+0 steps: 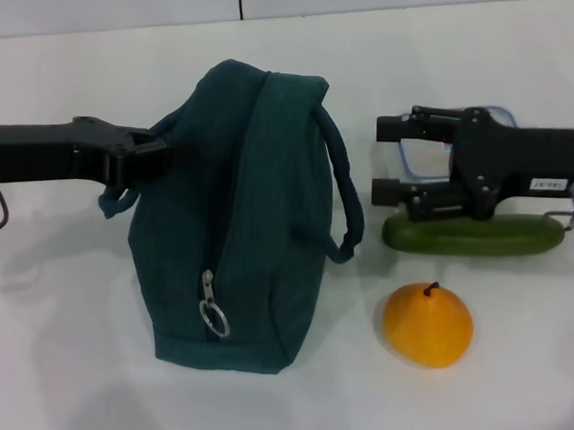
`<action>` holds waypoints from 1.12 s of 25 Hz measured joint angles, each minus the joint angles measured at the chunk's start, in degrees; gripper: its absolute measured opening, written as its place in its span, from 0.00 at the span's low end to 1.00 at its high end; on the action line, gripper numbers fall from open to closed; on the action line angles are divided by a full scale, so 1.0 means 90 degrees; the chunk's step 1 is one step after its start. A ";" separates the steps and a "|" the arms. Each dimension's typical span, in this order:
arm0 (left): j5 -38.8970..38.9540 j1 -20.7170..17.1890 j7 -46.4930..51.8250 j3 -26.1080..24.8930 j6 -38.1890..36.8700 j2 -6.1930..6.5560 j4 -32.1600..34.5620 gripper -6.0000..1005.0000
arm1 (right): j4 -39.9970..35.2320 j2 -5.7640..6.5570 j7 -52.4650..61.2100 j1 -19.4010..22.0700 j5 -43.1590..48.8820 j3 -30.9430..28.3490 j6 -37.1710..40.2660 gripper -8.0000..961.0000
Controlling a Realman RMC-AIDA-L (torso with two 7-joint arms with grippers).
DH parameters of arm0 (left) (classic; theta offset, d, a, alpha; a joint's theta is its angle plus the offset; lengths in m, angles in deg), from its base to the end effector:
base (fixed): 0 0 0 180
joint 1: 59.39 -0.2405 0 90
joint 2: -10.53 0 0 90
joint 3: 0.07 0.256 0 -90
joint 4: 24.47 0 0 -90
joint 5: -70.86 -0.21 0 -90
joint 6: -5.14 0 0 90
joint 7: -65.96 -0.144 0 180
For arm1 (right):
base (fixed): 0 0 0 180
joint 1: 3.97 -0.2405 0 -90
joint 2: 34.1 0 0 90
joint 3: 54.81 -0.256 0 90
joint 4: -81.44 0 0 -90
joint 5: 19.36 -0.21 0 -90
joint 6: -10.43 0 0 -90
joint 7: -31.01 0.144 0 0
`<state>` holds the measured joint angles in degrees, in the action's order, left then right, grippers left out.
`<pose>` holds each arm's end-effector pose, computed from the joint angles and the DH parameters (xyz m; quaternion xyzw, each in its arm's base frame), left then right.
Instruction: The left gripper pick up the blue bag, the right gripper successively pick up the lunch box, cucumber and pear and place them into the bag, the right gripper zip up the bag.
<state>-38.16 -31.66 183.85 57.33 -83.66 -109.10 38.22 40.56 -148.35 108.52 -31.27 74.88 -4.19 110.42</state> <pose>-0.1937 0.3443 0.0239 -0.9204 -0.3217 -0.2086 0.0764 0.2313 0.3188 0.0409 -0.9293 0.1189 0.3391 0.0857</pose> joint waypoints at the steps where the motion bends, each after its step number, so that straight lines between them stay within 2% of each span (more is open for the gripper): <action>1: 0.0004 -0.0017 -0.0048 0.0008 0.0037 0.0000 -0.0004 0.15 | 0.0077 -0.0037 -0.0027 0.0027 -0.0007 -0.0070 -0.0059 0.83; 3: 0.0012 -0.0035 -0.0093 0.0015 0.0066 0.0001 -0.0009 0.13 | 0.0456 -0.0119 -0.0139 0.0097 -0.0150 -0.0357 -0.0189 0.83; 5: 0.0054 -0.0070 -0.0167 0.0028 0.0079 0.0001 -0.0017 0.11 | 0.0693 -0.0123 -0.0188 0.0116 -0.0307 -0.0478 -0.0198 0.83; 6: 0.0103 -0.0127 -0.0287 0.0034 0.0083 -0.0001 -0.0046 0.10 | 0.1442 -0.0111 -0.0416 0.0215 -0.0850 -0.0903 -0.0208 0.83; 13: 0.0197 -0.0143 -0.0396 0.0047 0.0141 -0.0010 -0.0091 0.06 | 0.3394 -0.0123 -0.1563 0.0668 -0.2342 -0.2132 -0.0258 0.83; 21: 0.0302 -0.0152 -0.0613 0.0052 0.0169 -0.0006 -0.0101 0.06 | 0.4410 -0.0119 -0.1596 0.0959 -0.3182 -0.2497 -0.0590 0.83; 28: 0.0360 -0.0144 -0.0719 0.0056 0.0200 -0.0009 -0.0101 0.06 | 0.4709 -0.0121 -0.1170 0.1048 -0.3779 -0.2504 -0.1337 0.83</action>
<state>-34.92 -32.96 177.37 57.84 -81.87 -109.18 37.31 82.95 -149.44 97.99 -21.84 40.87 -26.73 98.39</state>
